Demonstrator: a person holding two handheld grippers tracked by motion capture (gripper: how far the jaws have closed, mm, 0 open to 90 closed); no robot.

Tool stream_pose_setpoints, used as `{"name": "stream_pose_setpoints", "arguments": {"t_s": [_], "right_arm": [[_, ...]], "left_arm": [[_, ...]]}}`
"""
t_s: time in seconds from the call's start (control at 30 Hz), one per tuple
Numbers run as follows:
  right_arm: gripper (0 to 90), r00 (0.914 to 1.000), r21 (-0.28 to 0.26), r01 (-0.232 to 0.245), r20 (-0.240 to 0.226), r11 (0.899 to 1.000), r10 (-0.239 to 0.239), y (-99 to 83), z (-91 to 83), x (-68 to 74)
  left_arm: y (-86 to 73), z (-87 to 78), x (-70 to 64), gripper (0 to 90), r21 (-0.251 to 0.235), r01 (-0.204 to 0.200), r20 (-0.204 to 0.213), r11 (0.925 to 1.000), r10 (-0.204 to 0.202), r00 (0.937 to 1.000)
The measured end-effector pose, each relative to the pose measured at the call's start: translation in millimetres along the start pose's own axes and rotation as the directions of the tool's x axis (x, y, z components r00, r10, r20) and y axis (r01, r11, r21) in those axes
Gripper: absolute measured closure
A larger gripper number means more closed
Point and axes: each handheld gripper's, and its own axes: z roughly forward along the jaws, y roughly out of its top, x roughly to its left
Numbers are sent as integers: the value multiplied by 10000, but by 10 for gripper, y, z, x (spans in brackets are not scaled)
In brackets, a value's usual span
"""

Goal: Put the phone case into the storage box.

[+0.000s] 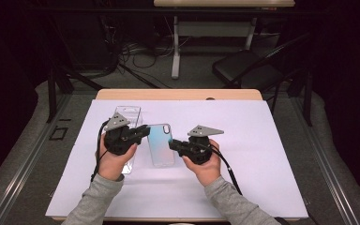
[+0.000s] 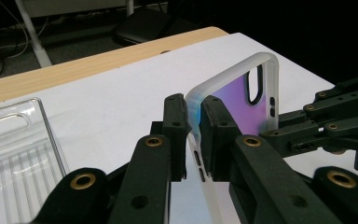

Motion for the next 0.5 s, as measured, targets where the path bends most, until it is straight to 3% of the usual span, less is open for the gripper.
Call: {"name": "stream_pose_setpoints", "arguments": {"t_s": [0.5], "right_arm": [[832, 9999, 30, 107, 34, 9999, -107, 0, 1, 5]], "left_arm": [[1, -4, 15, 822, 97, 71, 63, 9999, -71, 10000]]}}
